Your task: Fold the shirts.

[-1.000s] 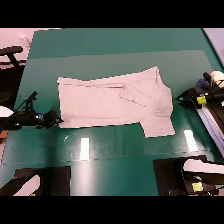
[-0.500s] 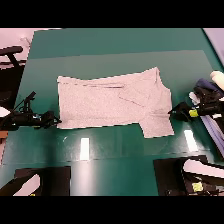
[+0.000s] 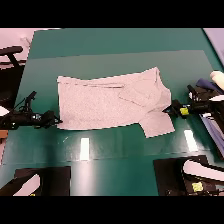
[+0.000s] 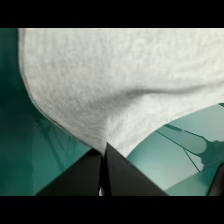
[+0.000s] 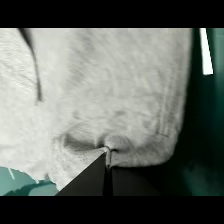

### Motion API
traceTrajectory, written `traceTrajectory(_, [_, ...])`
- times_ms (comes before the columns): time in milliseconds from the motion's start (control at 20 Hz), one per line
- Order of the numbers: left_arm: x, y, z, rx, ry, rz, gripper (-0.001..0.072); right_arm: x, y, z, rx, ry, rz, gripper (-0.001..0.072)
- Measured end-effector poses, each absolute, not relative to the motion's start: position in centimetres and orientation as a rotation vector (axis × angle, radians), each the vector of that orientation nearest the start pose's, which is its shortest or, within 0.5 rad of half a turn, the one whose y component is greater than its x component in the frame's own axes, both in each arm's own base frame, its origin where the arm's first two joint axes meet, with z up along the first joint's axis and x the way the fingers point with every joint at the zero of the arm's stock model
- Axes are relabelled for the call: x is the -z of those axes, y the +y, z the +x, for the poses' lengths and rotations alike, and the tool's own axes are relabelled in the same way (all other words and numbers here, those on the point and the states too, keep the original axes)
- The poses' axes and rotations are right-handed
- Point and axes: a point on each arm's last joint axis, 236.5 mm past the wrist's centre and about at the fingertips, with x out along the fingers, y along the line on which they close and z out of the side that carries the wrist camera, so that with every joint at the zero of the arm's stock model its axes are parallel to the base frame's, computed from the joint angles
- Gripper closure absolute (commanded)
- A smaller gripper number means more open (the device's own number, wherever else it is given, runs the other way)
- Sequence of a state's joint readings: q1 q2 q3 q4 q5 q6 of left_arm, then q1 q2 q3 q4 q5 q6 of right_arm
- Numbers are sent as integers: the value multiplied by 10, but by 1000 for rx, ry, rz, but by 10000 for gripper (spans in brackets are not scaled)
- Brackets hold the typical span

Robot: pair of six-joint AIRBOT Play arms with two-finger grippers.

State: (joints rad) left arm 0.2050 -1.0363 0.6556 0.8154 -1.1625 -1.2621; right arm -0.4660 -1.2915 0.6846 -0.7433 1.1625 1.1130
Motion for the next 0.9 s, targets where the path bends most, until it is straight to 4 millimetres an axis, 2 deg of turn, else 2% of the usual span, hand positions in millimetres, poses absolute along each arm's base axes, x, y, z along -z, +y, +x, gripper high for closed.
traceTrajectory(100, [-4, -97, 293, 407, 1251, -642, 689, 46, 27, 314, -273, 1253, 847, 699])
traceTrajectory(150, [-22, -99, 299, 430, 1209, -626, 689, 27, 28, 319, -295, 1209, 819, 699])
traceTrajectory(250, [-75, -100, 312, 480, 1090, -564, 689, -23, 29, 331, -336, 1087, 757, 700])
traceTrajectory(350, [-141, -104, 314, 528, 947, -484, 689, -87, 33, 338, -373, 934, 685, 700])
traceTrajectory(500, [-249, -109, 294, 561, 698, -341, 688, -193, 44, 326, -412, 695, 536, 701])
traceTrajectory(600, [-313, -108, 274, 539, 531, -249, 688, -270, 54, 307, -415, 510, 421, 701])
traceTrajectory(700, [-372, -105, 253, 501, 367, -162, 688, -334, 57, 288, -382, 345, 322, 700])
traceTrajectory(800, [-412, -100, 238, 460, 248, -109, 688, -386, 56, 275, -343, 220, 248, 700])
traceTrajectory(900, [-431, -93, 235, 421, 185, -87, 687, -409, 51, 280, -330, 184, 232, 700])
